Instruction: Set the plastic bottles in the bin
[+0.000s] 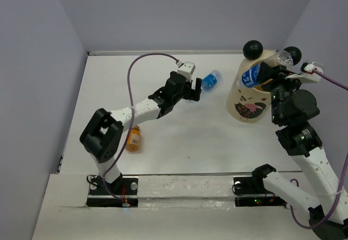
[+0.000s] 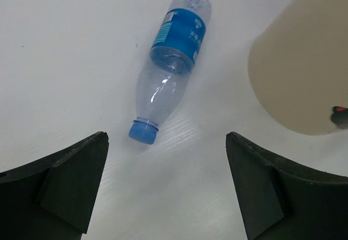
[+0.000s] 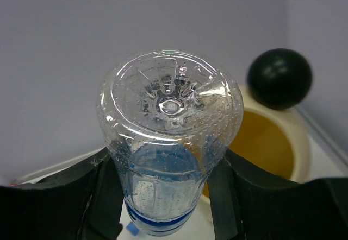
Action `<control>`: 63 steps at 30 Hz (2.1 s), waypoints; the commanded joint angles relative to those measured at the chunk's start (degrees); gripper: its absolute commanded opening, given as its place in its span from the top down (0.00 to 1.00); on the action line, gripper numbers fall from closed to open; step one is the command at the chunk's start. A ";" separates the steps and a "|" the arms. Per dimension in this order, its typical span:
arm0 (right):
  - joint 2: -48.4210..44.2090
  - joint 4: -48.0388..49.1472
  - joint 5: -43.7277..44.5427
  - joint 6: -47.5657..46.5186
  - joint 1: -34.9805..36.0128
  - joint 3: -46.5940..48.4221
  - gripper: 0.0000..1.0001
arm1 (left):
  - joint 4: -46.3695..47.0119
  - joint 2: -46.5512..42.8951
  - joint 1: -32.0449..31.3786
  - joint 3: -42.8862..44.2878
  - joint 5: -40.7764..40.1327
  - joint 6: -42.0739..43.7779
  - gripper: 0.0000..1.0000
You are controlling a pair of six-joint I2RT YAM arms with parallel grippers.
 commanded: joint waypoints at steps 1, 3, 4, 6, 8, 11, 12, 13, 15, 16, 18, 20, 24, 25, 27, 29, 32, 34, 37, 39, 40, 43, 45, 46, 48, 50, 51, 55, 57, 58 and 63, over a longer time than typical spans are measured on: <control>0.55 1.84 15.08 -9.22 -0.05 0.76 0.61 | -2.41 7.35 1.36 6.52 -0.74 5.69 0.01; 1.08 4.57 18.33 -12.38 -0.05 0.14 0.61 | -3.12 10.78 2.24 9.86 0.67 6.49 0.01; 1.25 6.49 19.31 -13.01 -0.05 -0.30 0.61 | -3.56 11.67 2.41 11.53 1.29 7.45 0.01; 1.87 9.74 20.98 -16.69 -0.05 -0.65 0.61 | -3.74 13.17 3.12 12.77 2.52 8.34 0.01; 2.31 13.08 21.69 -18.19 -0.05 -1.17 0.61 | -4.35 15.37 3.82 14.96 4.45 9.30 0.01; 3.62 19.31 23.62 -22.39 -0.05 -2.49 0.60 | -5.40 18.35 4.35 17.69 5.95 9.92 0.01; 4.67 20.82 24.67 -23.55 -0.05 -2.93 0.60 | -5.76 19.58 4.61 18.22 7.96 10.01 0.01; 5.03 22.49 24.77 -24.43 -0.05 -3.46 0.60 | -5.76 19.59 4.70 18.66 7.98 10.10 0.01; 5.73 23.83 24.42 -24.27 -0.05 -5.04 0.60 | -6.28 21.69 4.88 20.41 9.38 10.27 0.01; 6.17 24.00 24.59 -24.00 -0.05 -5.66 0.60 | -6.72 23.18 4.96 21.03 9.47 10.36 0.01; 6.97 23.92 25.21 -22.95 -0.05 -7.06 0.57 | -7.69 24.51 4.97 22.61 10.17 10.36 0.01; 6.09 23.92 24.77 -22.07 -0.05 -9.43 0.42 | -8.39 26.00 4.97 23.84 11.57 10.19 0.01; 3.90 17.01 22.93 -16.99 -0.05 -8.83 0.11 | -8.92 28.46 4.97 25.86 12.63 9.57 0.01; 3.54 15.23 21.62 -16.10 -0.05 -7.43 0.11 | -9.53 29.51 4.97 26.39 12.72 9.57 0.02; 2.40 9.19 19.77 -11.81 -0.05 -5.76 0.10 | -9.80 30.40 4.97 27.71 12.46 9.48 0.05; 1.70 4.95 15.91 -8.98 -0.05 -4.09 0.10 | -9.98 31.10 4.97 28.42 11.67 9.22 0.15; 0.64 -3.74 8.37 -4.67 -0.05 -1.19 0.11 | -9.11 30.58 5.05 27.90 11.31 7.99 0.34; 0.64 -6.66 5.80 -2.12 -0.05 -0.13 0.11 | -7.44 28.31 5.23 26.06 11.23 6.76 0.45; 0.11 -10.18 -2.45 1.22 -0.05 0.49 0.11 | -3.13 24.70 5.40 20.35 11.67 5.36 0.51; -0.59 -11.41 -10.01 3.50 -0.05 0.32 0.10 | 0.47 19.61 5.67 14.12 11.67 4.04 0.53; -1.11 -11.42 -14.91 6.21 -0.05 -0.12 0.10 | 3.61 15.41 5.76 11.66 12.28 2.38 0.54; -0.94 -9.14 -24.86 12.46 -0.05 -2.14 0.08 | 8.46 6.96 5.76 -0.45 12.54 -1.13 0.56; -0.16 -5.64 -29.70 17.02 -0.05 -3.81 0.06 | 10.93 0.39 5.76 -5.22 12.81 -2.81 0.57; 0.37 -4.48 -34.07 18.35 -0.05 -5.47 0.05 | 12.85 -1.92 5.76 -7.33 13.16 -3.78 0.57; 2.21 -1.77 -36.31 20.73 -0.05 -6.97 0.04 | 14.19 -6.31 5.67 -13.20 13.34 -6.41 0.57; 2.92 1.13 -37.28 23.45 -0.05 -9.34 0.03 | 16.82 -12.73 5.32 -18.67 14.74 -8.52 0.57; 3.27 2.11 -37.54 24.77 -0.05 -10.14 0.02 | 17.35 -14.84 5.06 -20.26 15.27 -9.06 0.57; 7.48 6.77 -43.59 26.89 -0.05 -10.85 0.00 | 17.88 -24.41 0.76 -25.80 16.94 -9.94 0.57; 9.33 6.34 -47.12 27.41 0.48 -9.97 0.00 | 17.88 -27.33 -0.22 -28.88 17.12 -11.69 0.57; 10.04 6.25 -46.95 27.59 0.48 -10.06 0.00 | 18.58 -30.21 -0.92 -29.84 17.64 -12.48 0.57; 10.92 8.71 -46.86 29.35 1.00 -12.25 0.00 | 20.34 -35.77 -3.03 -33.89 19.84 -14.78 0.57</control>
